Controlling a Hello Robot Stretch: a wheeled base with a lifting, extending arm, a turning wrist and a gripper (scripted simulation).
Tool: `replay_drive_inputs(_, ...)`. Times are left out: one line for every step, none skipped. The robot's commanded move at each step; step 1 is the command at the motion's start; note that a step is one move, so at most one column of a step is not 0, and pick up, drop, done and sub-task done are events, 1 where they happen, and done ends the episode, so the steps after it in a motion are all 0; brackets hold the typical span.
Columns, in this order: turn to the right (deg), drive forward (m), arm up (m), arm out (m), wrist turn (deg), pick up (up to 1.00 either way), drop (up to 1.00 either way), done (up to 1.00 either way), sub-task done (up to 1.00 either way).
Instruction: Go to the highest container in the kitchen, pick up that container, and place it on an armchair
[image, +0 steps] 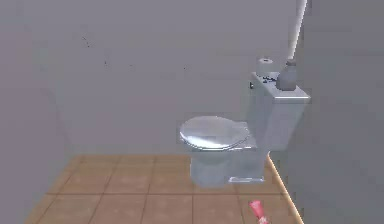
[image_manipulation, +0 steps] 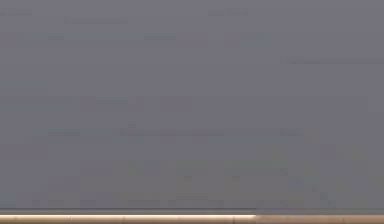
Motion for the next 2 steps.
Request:
replay_drive_inputs(45.0,0.0,0.0,0.0,0.0,0.0,0.0,0.0,0.0)
replay_drive_inputs(45.0,0.0,0.0,0.0,0.0,0.0,0.0,0.0,0.0)
